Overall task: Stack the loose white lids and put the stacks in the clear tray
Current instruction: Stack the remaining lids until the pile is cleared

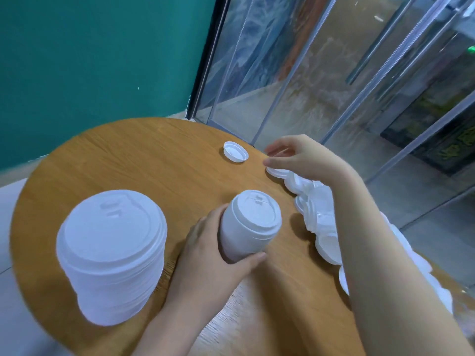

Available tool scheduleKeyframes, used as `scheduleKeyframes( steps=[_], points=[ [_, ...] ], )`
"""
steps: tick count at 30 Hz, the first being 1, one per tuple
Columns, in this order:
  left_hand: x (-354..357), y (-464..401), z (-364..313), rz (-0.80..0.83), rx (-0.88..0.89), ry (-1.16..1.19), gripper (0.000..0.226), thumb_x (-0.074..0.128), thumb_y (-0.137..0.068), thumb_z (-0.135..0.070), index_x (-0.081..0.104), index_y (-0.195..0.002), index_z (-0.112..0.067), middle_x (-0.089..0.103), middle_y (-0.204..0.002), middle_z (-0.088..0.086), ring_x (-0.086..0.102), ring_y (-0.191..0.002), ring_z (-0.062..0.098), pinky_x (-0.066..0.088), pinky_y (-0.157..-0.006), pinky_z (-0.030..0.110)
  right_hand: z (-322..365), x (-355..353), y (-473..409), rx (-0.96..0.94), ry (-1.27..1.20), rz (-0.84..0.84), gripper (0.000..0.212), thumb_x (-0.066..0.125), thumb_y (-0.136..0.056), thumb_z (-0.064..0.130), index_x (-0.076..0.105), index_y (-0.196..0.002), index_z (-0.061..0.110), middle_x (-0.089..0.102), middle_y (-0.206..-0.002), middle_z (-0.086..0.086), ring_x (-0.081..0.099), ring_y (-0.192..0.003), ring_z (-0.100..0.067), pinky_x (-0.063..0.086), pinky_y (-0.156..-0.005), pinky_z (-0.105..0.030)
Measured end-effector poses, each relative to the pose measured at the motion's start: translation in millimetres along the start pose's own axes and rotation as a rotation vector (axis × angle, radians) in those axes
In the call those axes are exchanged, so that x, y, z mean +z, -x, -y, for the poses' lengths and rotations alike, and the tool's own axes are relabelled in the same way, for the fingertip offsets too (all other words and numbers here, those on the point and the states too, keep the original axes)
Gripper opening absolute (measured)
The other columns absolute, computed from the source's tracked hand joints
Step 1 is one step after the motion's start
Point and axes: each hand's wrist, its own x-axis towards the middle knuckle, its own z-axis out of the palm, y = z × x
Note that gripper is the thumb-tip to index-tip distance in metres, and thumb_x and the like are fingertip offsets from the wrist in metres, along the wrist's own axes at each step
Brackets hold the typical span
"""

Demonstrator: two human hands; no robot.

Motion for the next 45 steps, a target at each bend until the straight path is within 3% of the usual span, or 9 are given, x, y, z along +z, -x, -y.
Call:
scheduleKeyframes(
  steps=[6, 9, 14, 20, 28, 34, 37, 41, 45],
  points=[
    [3, 3, 6, -0.027, 0.030, -0.060, 0.083, 0.089, -0.059, -0.058, 0.040, -0.126, -0.062, 0.049, -0.125, -0.038, 0.044, -0.126, -0.008, 0.038, -0.099, 0.013, -42, 96, -79, -0.043, -0.108, -0.168, 0.038, 0.071, -0.095, 0.019, 0.066, -0.132, 0.015, 0.065, -0.136, 0.001, 0.060, -0.122, -0.017, 0.044, -0.104, -0.029],
    [3, 3, 6, -0.017, 0.019, -0.046, 0.083, 0.088, -0.058, -0.061, 0.042, -0.126, -0.061, 0.049, -0.125, -0.038, 0.046, -0.125, -0.008, 0.042, -0.099, 0.018, -54, 117, -102, -0.040, -0.168, -0.283, 0.032, 0.069, -0.093, 0.011, 0.071, -0.124, 0.017, 0.068, -0.132, 0.001, 0.061, -0.117, -0.019, 0.047, -0.108, -0.040],
    [2, 1, 10, -0.017, 0.016, -0.051, 0.086, 0.086, -0.055, -0.066, 0.042, -0.129, -0.057, 0.048, -0.126, -0.037, 0.047, -0.124, -0.007, 0.044, -0.101, 0.021, -59, 130, -119, -0.041, -0.140, -0.305, 0.024, 0.068, -0.096, 0.013, 0.073, -0.120, 0.015, 0.069, -0.128, 0.000, 0.059, -0.119, -0.019, 0.040, -0.096, -0.025],
    [0, -2, 11, -0.001, 0.015, -0.055, 0.085, 0.085, -0.054, -0.066, 0.044, -0.127, -0.056, 0.051, -0.124, -0.036, 0.048, -0.124, -0.006, 0.043, -0.100, 0.019, -59, 131, -121, -0.041, -0.052, -0.323, 0.008, 0.067, -0.099, 0.016, 0.072, -0.104, 0.018, 0.066, -0.104, 0.005, 0.058, -0.099, -0.017, 0.039, -0.084, -0.028],
    [-1, -1, 8, 0.020, -0.015, -0.013, 0.079, 0.086, -0.055, -0.065, 0.046, -0.123, -0.059, 0.048, -0.122, -0.041, 0.045, -0.122, -0.011, 0.036, -0.093, 0.004, -43, 99, -33, -0.096, -0.368, -0.454, 0.015, 0.070, -0.096, 0.011, 0.067, -0.083, 0.018, 0.066, -0.078, 0.008, 0.059, -0.073, 0.003, 0.042, -0.069, -0.009],
    [-6, 1, 1, 0.040, -0.056, -0.034, 0.076, 0.090, -0.059, -0.058, 0.051, -0.124, -0.050, 0.059, -0.117, -0.030, 0.054, -0.114, -0.004, 0.046, -0.092, 0.024, -48, 123, 84, -0.032, -0.664, -0.649, 0.016, 0.062, -0.102, 0.010, 0.068, -0.109, 0.023, 0.071, -0.091, 0.005, 0.066, -0.084, -0.013, 0.053, -0.076, -0.026],
    [-5, 5, -2, 0.035, -0.064, -0.018, 0.075, 0.091, -0.061, -0.054, 0.050, -0.123, -0.049, 0.060, -0.119, -0.028, 0.054, -0.110, -0.009, 0.042, -0.084, 0.016, -52, 138, 122, 0.025, -0.708, -0.670, 0.032, 0.055, -0.103, 0.002, 0.068, -0.119, 0.027, 0.065, -0.090, 0.010, 0.063, -0.076, -0.009, 0.053, -0.073, -0.024],
    [-2, 10, -3, 0.034, -0.074, -0.034, 0.080, 0.090, -0.062, -0.054, 0.052, -0.131, -0.042, 0.060, -0.125, -0.026, 0.056, -0.116, 0.001, 0.045, -0.090, 0.027, -61, 153, 145, 0.157, -0.792, -0.675, 0.020, 0.059, -0.104, 0.026, 0.074, -0.116, 0.031, 0.072, -0.104, 0.008, 0.069, -0.081, -0.008, 0.057, -0.072, -0.034],
    [-5, 13, -4, 0.044, -0.065, -0.054, 0.067, 0.091, -0.062, -0.052, 0.054, -0.118, -0.047, 0.062, -0.114, -0.029, 0.055, -0.109, -0.010, 0.041, -0.082, 0.010, -70, 162, 153, 0.188, -0.681, -0.643, 0.036, 0.081, -0.088, 0.028, 0.069, -0.122, 0.027, 0.064, -0.101, 0.007, 0.062, -0.082, -0.003, 0.048, -0.076, -0.017]
  ],
)
